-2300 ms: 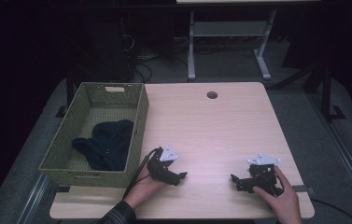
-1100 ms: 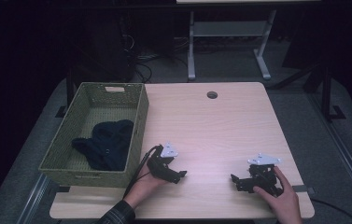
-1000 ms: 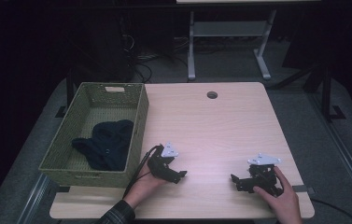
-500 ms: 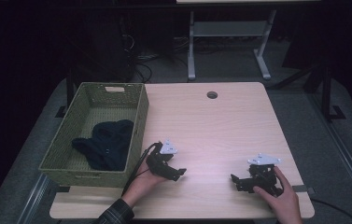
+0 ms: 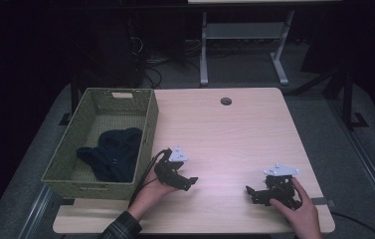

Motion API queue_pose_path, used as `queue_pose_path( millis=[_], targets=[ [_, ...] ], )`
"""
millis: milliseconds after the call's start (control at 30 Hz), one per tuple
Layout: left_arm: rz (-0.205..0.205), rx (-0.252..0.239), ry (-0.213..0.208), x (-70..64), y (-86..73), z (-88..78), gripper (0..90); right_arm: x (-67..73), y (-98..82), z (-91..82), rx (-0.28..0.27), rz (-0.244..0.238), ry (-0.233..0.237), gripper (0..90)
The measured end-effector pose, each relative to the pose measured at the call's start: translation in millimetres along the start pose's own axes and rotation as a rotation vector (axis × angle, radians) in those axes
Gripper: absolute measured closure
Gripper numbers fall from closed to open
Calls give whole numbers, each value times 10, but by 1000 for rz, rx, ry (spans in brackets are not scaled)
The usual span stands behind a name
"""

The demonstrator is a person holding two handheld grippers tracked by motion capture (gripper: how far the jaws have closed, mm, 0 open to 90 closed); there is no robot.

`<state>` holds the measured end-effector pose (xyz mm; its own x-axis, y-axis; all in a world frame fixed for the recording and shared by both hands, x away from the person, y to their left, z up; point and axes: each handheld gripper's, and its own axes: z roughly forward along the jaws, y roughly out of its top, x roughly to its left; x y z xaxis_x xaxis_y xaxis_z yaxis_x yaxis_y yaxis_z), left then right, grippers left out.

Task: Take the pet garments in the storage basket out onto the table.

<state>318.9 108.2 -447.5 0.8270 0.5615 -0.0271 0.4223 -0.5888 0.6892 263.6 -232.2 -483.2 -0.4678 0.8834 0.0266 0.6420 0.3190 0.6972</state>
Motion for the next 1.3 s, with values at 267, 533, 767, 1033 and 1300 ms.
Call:
queue_pose_path(
  millis=[267,533,767,1033,1300],
  targets=[
    [-10,-8,3,11,27,-35,137,3,0,-1,3,4,1,0],
    [-3,-1,1,14,83,-72,137,3,-1,-1,2,4,2,0],
    [-11,-2,-1,24,125,-118,137,3,-1,-1,2,5,2,0],
    [-9,-13,1,40,185,-177,137,3,0,-1,3,5,2,0],
    [-9,-15,-1,48,250,-239,137,3,0,-1,2,5,2,0]
  ],
)
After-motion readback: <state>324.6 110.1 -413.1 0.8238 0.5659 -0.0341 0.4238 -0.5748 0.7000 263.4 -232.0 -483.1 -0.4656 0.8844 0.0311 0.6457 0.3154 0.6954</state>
